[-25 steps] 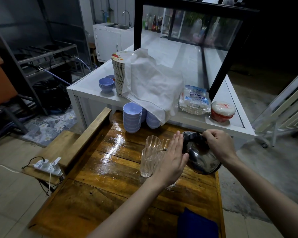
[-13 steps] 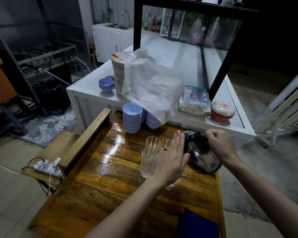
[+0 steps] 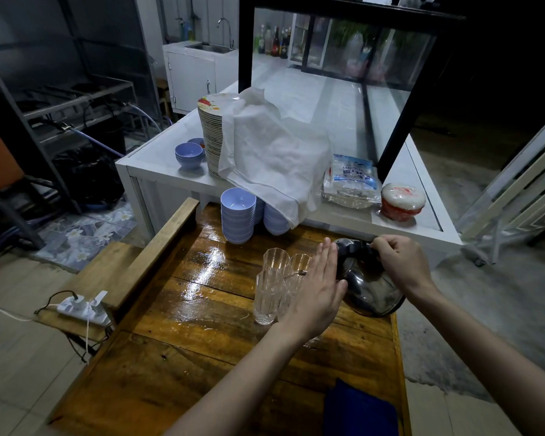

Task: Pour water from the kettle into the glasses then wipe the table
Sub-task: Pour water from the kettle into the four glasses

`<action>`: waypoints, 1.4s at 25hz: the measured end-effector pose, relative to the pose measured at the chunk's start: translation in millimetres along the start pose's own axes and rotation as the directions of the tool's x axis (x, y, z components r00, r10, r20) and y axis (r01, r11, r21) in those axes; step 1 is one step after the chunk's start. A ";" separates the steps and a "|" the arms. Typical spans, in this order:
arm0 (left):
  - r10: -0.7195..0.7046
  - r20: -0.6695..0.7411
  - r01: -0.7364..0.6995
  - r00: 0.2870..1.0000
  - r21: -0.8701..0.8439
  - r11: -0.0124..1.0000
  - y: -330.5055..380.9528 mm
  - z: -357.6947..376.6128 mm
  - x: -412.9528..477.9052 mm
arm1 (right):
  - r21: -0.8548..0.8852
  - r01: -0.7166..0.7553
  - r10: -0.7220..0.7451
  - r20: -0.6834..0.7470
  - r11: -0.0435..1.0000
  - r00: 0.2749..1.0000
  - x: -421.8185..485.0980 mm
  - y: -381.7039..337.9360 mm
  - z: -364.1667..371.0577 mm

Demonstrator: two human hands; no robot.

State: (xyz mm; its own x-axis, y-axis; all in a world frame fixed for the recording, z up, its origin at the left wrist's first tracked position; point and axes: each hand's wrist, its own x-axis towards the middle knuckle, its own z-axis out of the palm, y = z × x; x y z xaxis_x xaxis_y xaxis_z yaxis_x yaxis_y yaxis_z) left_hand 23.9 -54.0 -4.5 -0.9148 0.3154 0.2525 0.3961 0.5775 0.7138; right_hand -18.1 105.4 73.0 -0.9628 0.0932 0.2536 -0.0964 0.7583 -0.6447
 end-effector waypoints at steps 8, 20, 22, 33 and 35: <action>-0.005 -0.033 0.004 0.999 -0.018 1.000 0.4 2.2 -0.4 | 0.003 0.044 -0.044 0.021 0.999 0.999 2.2 -3.3 -0.8; -0.002 -0.045 0.001 0.999 -0.020 1.000 -2.6 -1.1 0.1 | -0.001 0.056 -0.056 0.008 0.998 0.998 5.2 -8.9 1.4; 0.000 -0.035 -0.001 0.999 -0.015 1.000 -3.4 -1.5 -0.7 | -0.003 0.049 -0.049 0.008 0.999 0.999 4.5 -9.1 1.5; 0.093 0.051 -0.099 0.994 0.143 0.985 11.1 -5.1 13.4 | 0.396 -0.316 0.330 0.036 0.862 0.943 -19.1 38.0 10.3; 0.130 0.087 -0.143 0.988 0.174 0.974 15.2 -2.7 19.9 | 0.470 -0.386 0.409 0.057 0.794 0.911 -24.5 44.8 9.8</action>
State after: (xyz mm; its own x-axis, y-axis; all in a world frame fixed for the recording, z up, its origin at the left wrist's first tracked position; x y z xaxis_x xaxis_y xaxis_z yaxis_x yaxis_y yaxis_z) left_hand 11.5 -41.0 13.1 -0.8452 0.4521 0.2850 0.5308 0.6485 0.5456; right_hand -1.3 130.7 30.9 -0.9308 0.3581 -0.0736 0.1763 0.2632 -0.9485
